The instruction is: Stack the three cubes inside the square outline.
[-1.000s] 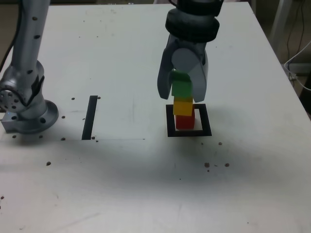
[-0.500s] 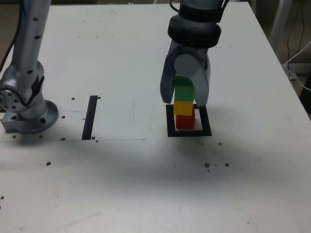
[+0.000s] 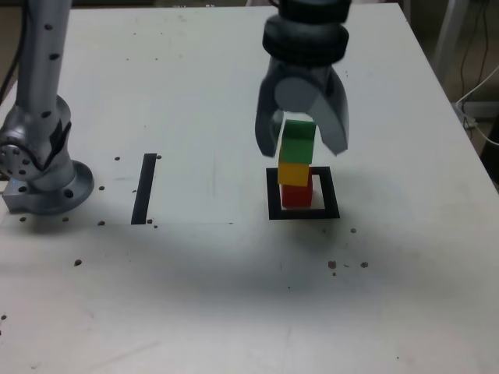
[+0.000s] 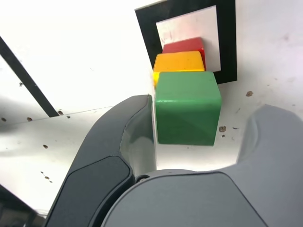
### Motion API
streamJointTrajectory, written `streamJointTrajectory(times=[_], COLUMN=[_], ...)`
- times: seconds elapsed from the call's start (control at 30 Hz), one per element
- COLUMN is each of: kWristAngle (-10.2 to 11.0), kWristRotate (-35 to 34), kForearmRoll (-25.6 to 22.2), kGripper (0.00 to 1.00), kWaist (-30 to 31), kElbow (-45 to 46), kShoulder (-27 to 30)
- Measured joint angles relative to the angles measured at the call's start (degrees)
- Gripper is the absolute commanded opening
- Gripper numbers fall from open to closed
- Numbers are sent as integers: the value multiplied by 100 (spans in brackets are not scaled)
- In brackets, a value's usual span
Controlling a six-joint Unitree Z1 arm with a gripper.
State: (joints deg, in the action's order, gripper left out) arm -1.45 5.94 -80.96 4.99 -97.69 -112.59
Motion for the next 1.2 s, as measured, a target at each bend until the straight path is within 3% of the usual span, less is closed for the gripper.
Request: streamJointTrajectory(times=[0.3,0.6,0.97,1.2], kWristAngle=[185,334,423,400], kWristRotate=[-105,-173,-304,-378], kForearmRoll=[-31,163,1157,1808], kGripper=[99,99,100,100], kWaist=[-32,-204,-347,-367], kElbow=[702,1962,4001,4999], kShoulder=[795,1578,2343,2520])
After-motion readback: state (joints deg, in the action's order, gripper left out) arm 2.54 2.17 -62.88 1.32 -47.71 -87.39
